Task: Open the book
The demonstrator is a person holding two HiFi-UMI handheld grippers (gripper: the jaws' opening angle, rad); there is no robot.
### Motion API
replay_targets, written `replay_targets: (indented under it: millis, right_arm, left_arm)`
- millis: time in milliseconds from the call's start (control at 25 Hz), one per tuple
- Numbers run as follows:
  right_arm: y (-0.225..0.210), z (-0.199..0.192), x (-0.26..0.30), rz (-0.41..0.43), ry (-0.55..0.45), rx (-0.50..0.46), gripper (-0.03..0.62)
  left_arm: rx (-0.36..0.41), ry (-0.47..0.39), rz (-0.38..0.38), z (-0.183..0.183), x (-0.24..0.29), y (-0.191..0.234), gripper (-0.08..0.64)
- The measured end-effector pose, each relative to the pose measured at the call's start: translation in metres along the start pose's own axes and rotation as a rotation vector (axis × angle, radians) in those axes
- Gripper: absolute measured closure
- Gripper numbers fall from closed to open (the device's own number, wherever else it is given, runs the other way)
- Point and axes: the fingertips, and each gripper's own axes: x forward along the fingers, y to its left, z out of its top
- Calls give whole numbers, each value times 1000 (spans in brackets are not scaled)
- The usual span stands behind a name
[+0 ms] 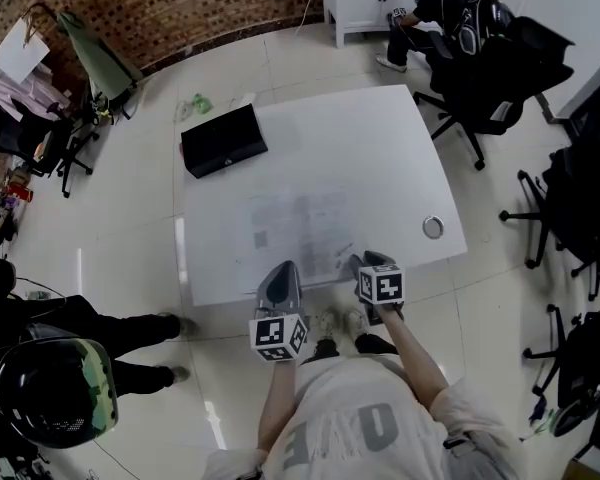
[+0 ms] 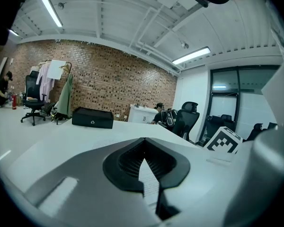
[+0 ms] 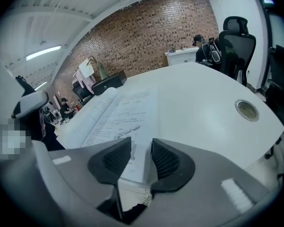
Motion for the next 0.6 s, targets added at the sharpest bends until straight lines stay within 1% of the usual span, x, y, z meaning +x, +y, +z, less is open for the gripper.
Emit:
replay_targets:
  millis: [200,320,480,600]
  right_arm:
    - [-3,5,0,-33,-24,-21,503]
    - [-4,7,-3,-67,-41,-39,539]
    - [-1,11,-9,-98,-44,-113,555]
    - [3,15,-12,-91,-39,-127,564]
  left_arm:
    - [-2,4,2,1,3,3,540]
    - [7,8,-7,0,5,1,540]
    - [7,3,-11,0,6,-1,540]
    - [3,1,-14,0,7,-2,540]
